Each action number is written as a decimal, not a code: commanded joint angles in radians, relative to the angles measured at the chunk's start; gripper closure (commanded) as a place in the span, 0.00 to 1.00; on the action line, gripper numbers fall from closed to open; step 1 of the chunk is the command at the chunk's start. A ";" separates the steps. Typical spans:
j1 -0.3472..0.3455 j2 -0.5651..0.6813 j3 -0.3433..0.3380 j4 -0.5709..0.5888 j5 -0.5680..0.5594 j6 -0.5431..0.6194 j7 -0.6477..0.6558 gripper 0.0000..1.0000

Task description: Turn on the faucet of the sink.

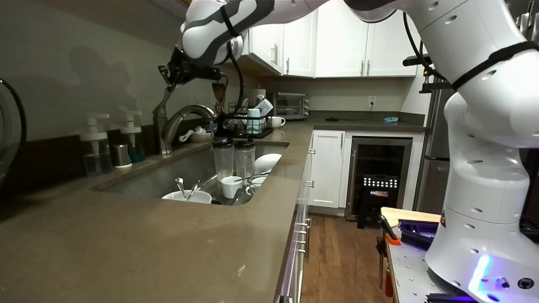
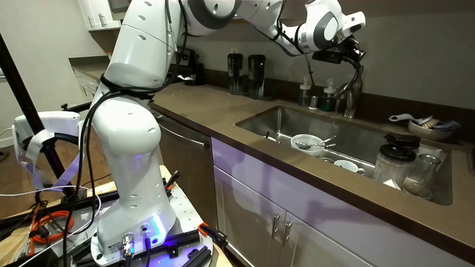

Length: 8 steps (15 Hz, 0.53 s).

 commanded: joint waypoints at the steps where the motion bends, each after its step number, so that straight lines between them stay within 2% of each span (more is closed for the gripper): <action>1: -0.005 0.007 -0.003 0.018 0.006 0.089 0.009 1.00; 5: 0.000 0.012 -0.018 0.017 0.002 0.135 0.017 1.00; 8: 0.028 0.018 -0.077 0.024 -0.025 0.121 0.048 1.00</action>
